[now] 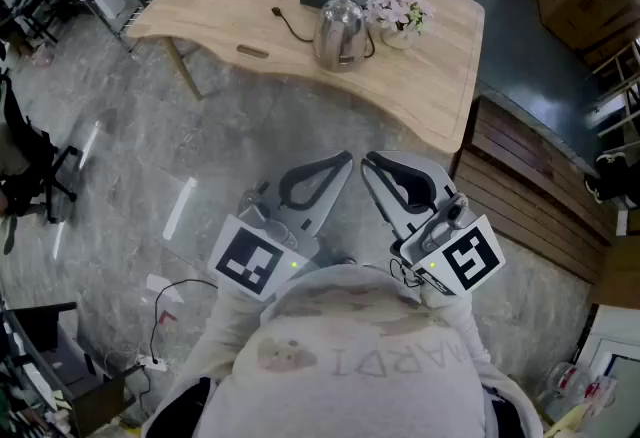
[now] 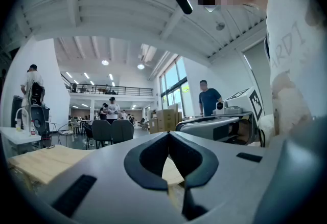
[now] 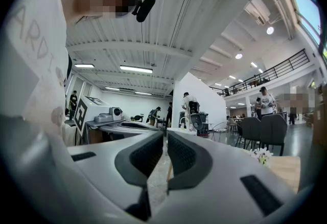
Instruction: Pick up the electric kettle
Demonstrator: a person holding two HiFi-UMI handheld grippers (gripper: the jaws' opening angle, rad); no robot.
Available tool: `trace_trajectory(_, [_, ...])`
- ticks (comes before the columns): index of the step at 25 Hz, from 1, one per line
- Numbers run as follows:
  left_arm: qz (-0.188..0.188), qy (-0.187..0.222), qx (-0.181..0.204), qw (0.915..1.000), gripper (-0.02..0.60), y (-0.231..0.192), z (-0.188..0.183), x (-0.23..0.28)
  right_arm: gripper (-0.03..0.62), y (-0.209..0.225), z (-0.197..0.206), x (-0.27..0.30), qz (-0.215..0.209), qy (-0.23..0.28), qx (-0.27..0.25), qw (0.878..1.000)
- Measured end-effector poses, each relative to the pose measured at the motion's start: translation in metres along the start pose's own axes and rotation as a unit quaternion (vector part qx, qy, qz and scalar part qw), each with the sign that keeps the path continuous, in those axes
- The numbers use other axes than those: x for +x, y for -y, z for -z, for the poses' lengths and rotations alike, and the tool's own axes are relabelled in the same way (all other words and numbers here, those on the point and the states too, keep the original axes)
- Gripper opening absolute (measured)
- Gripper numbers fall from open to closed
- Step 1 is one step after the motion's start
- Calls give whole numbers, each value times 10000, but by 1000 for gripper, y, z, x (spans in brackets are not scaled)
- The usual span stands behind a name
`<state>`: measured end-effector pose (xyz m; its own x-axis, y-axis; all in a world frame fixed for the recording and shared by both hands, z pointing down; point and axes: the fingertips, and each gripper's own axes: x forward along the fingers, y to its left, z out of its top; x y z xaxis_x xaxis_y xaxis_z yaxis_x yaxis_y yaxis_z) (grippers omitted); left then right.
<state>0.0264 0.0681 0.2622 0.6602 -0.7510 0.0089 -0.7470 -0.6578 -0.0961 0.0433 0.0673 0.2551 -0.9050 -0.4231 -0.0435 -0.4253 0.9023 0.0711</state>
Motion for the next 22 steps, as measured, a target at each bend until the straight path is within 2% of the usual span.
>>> trace_trajectory(9, [54,47,-152,9999,12,-2,1,-1,34,-2,0,2,-9,30,-19,10000])
trace_trajectory(17, [54,-69,-164,9998,12,-9,5,-4,34,-3,1,9,-25,42,31,10000])
trace_trajectory(22, [119,-104,-379,9992,14,-24,15,-7,34,6,-1,18,110,330,263,9990])
